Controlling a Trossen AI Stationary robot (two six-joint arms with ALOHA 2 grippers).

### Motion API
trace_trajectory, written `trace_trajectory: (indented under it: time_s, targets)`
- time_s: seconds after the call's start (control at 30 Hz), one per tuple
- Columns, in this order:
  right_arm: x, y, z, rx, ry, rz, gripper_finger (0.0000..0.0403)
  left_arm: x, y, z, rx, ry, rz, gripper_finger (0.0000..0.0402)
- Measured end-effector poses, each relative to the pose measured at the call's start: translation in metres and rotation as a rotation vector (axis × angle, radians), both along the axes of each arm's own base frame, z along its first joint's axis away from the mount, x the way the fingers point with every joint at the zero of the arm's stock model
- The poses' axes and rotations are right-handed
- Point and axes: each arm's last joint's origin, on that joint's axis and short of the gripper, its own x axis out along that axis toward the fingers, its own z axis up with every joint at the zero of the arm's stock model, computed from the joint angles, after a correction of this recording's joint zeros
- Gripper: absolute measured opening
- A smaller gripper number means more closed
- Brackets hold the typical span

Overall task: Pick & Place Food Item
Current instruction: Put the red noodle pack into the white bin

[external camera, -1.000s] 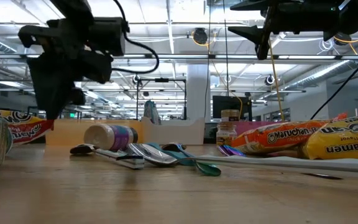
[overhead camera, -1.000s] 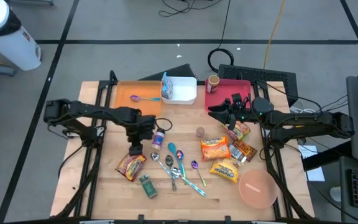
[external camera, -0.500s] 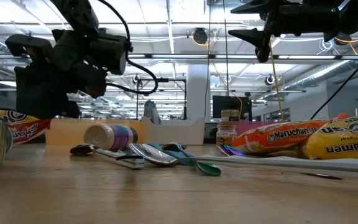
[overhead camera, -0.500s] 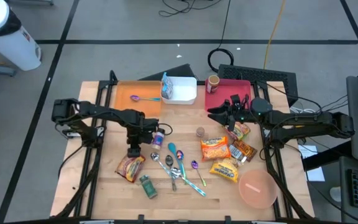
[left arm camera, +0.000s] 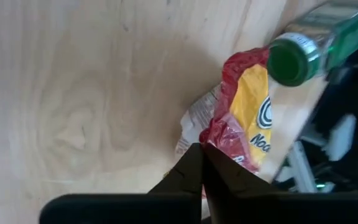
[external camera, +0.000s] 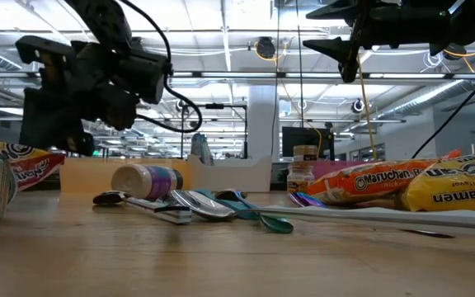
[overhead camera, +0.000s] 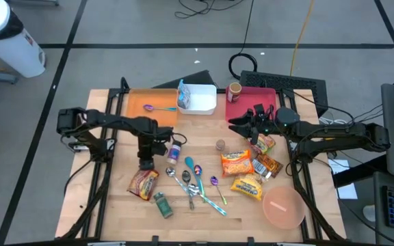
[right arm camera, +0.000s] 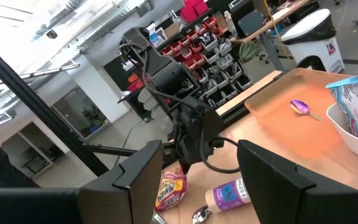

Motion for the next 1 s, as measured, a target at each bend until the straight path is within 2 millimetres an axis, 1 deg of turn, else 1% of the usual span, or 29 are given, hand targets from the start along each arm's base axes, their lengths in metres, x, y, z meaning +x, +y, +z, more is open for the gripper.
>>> trace_trajectory:
  time_s: [0.13, 0.27, 0.33, 0.57, 0.73, 1.0]
  targets:
    - [0.0, 0.0, 0.0, 0.0, 0.0, 0.0, 0.0201, -0.001, 0.005, 0.007, -0.007, -0.002, 0.044, 0.0005]
    - [0.0, 0.0, 0.0, 0.0, 0.0, 0.0, 0.0201, 0.002, 0.012, 0.028, 0.014, -0.061, 0.064, 0.0004]
    - [0.0, 0.0, 0.0, -0.001, -0.003, 0.0, 0.0201, 0.004, 0.015, 0.043, 0.031, -0.111, 0.084, 0.0003]
    - [0.0, 0.0, 0.002, -0.023, -0.02, -0.002, 0.0201, 0.014, 0.023, 0.106, 0.153, -0.3, 0.115, 0.0002]
    - [0.0, 0.0, 0.003, -0.043, -0.033, -0.003, 0.0201, 0.022, 0.025, 0.139, 0.183, -0.401, 0.136, 0.0001]
    - [-0.001, 0.0, 0.009, -0.125, -0.086, -0.011, 0.0201, 0.028, 0.027, 0.166, 0.196, -0.498, 0.174, 0.0001]
